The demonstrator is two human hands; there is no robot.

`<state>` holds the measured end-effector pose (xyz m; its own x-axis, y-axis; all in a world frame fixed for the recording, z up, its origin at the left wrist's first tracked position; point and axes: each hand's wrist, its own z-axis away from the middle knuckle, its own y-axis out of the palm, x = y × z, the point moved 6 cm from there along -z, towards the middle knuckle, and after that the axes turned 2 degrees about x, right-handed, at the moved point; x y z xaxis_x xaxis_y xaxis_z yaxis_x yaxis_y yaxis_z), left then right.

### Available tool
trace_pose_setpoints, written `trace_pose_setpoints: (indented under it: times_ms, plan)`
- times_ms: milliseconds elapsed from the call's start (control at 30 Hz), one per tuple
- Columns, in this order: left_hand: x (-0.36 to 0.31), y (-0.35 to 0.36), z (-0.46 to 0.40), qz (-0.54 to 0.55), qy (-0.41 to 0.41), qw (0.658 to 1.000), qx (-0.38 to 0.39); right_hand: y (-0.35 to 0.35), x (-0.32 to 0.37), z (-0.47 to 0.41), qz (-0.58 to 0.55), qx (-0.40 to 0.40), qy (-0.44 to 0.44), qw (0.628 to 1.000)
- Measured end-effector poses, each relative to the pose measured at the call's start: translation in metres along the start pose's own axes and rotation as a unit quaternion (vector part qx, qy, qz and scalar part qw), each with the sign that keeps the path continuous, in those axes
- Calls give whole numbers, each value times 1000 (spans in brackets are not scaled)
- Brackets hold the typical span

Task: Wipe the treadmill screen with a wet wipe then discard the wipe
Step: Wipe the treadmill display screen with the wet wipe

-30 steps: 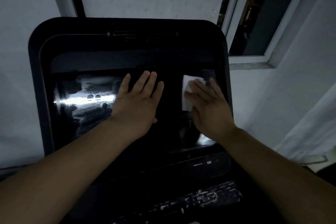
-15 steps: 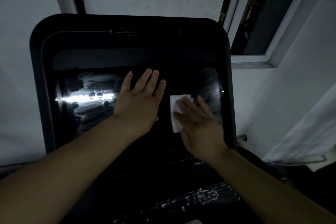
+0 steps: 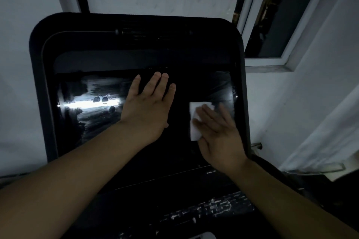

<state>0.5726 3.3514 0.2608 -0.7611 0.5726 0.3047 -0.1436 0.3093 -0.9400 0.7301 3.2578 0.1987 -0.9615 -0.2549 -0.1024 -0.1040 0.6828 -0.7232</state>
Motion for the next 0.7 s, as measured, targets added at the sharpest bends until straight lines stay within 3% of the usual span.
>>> trace_pose_setpoints:
  times_ms: [133, 300, 400, 533, 700]
  plan:
    - [0, -1, 1, 0, 4, 1000, 2, -5, -15, 3, 23, 11, -17, 1000]
    - [0, 1, 1, -7, 7, 1000, 3, -12, -50, 18, 48, 0, 51, 998]
    - [0, 0, 0, -3, 6, 1000, 5, -5, -25, 11, 17, -15, 70, 997]
    - [1, -1, 1, -1, 6, 1000, 3, 5, 6, 11, -17, 3, 9, 1000]
    - [1, 0, 1, -11, 7, 1000, 2, -12, -50, 28, 59, 33, 71, 995]
